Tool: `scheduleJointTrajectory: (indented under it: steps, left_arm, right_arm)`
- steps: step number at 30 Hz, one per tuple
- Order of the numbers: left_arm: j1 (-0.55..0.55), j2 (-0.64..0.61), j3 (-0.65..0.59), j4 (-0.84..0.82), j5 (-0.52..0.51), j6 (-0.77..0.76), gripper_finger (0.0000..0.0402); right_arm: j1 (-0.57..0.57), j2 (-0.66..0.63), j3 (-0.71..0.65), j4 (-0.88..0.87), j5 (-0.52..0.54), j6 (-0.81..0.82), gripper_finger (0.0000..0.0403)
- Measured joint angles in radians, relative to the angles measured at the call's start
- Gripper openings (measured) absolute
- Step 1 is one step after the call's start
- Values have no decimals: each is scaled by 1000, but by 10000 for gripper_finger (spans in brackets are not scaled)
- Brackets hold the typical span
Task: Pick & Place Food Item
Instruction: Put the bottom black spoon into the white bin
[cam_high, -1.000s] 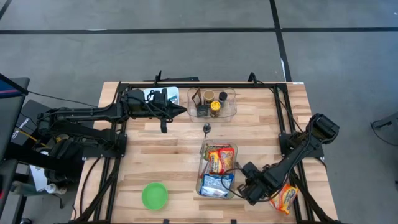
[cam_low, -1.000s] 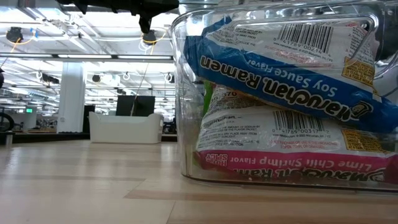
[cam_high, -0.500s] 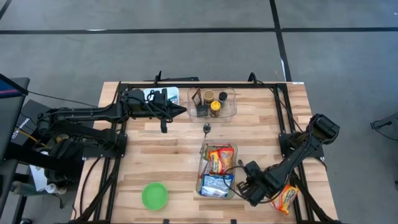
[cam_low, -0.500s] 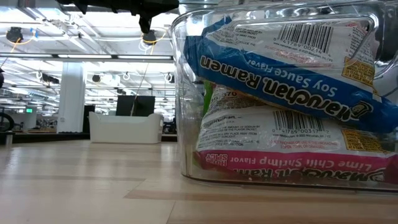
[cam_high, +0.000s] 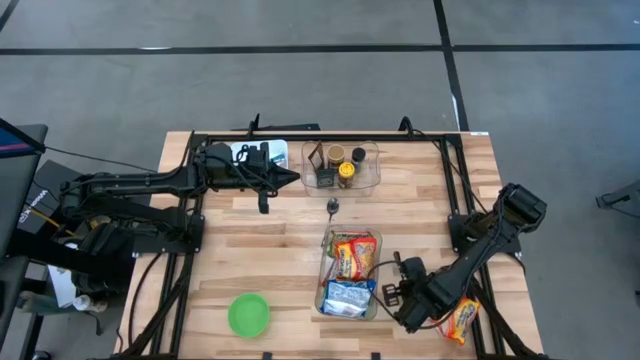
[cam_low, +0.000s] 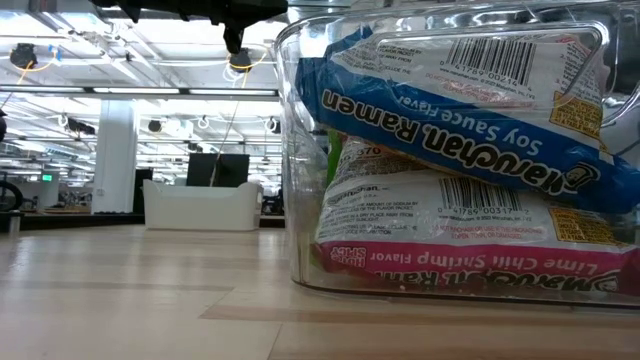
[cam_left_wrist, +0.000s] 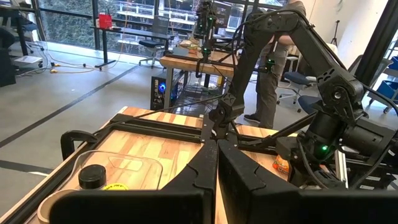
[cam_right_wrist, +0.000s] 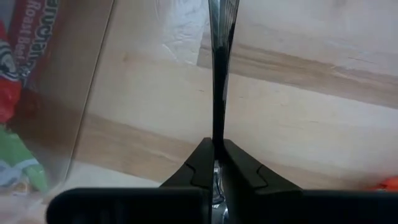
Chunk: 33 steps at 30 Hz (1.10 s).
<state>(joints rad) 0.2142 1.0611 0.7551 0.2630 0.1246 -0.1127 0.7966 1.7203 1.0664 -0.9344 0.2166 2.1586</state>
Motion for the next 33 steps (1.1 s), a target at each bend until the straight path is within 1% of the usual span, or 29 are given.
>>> scheduleJointTrajectory:
  steps: [9,13,17,21,25,28,33]
  left_arm:
    - [0,0,0,0,0,0,8]
    - [0,0,0,0,0,0,8]
    - [0,0,0,0,0,0,8]
    - [0,0,0,0,0,0,8]
    - [0,0,0,0,0,0,8]
    - [0,0,0,0,0,0,8]
    - [0,0,0,0,0,0,8]
  right_arm:
    - [-7,0,0,-7,21,-3,9]
    - [-7,0,7,-47,48,-3,5]
    - [-14,0,54,-131,85,-4,6]
    - [-21,0,125,-245,147,-10,4]
    - [-21,0,196,-348,235,-26,5]
    - [-21,0,241,-400,309,-78,5]
    - [-21,0,286,-423,438,-192,4]
